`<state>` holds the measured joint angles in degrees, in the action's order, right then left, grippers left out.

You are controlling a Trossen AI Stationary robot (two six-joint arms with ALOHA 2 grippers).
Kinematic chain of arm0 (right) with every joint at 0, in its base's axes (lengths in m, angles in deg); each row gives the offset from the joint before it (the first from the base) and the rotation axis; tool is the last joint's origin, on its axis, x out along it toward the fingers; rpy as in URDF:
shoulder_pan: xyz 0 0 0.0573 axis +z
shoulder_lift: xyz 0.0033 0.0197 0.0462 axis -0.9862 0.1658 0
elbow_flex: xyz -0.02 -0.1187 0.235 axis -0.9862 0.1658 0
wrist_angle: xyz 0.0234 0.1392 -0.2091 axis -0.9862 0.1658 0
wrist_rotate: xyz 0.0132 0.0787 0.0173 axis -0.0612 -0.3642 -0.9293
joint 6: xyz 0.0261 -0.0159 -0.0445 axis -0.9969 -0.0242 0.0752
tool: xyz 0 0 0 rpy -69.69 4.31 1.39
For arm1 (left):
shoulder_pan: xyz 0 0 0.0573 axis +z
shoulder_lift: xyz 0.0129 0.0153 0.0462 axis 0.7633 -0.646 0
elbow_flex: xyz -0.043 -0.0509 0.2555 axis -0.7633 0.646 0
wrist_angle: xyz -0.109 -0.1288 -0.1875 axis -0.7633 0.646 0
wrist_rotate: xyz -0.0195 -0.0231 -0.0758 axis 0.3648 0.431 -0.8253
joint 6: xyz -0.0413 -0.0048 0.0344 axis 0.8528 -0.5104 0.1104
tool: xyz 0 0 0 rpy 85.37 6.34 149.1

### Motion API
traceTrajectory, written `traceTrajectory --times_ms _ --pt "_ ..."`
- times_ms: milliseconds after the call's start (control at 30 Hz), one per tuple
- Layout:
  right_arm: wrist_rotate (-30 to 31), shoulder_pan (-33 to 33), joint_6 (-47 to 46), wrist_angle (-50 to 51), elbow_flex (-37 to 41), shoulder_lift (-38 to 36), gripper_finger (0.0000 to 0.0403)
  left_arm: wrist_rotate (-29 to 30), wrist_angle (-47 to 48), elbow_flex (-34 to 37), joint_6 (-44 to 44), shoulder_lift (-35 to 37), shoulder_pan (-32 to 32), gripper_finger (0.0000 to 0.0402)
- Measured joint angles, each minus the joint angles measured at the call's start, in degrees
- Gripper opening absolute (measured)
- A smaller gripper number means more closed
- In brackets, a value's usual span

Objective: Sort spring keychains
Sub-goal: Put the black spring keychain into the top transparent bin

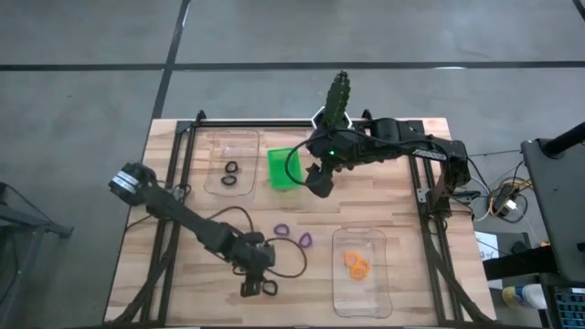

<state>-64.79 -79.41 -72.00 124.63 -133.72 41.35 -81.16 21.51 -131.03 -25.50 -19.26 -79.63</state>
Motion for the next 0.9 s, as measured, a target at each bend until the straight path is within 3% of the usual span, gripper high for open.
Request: traceTrajectory --times_ms 533,700,900 --pt "0.0 5.5 -1.9 -0.1 0.0 -0.7 0.0219 1.1 -3.5 -3.8 3.3 -12.2 -1.0 0.0176" --pt "0.1 5.6 -2.2 -0.1 0.0 -0.7 0.0219 2.7 -2.4 -4.4 -1.2 -12.6 -1.6 0.0176" --pt "0.2 5.6 -2.4 -0.4 0.0 -0.7 0.0219 10.5 -0.2 -3.9 -13.3 -12.6 -3.5 0.0156"
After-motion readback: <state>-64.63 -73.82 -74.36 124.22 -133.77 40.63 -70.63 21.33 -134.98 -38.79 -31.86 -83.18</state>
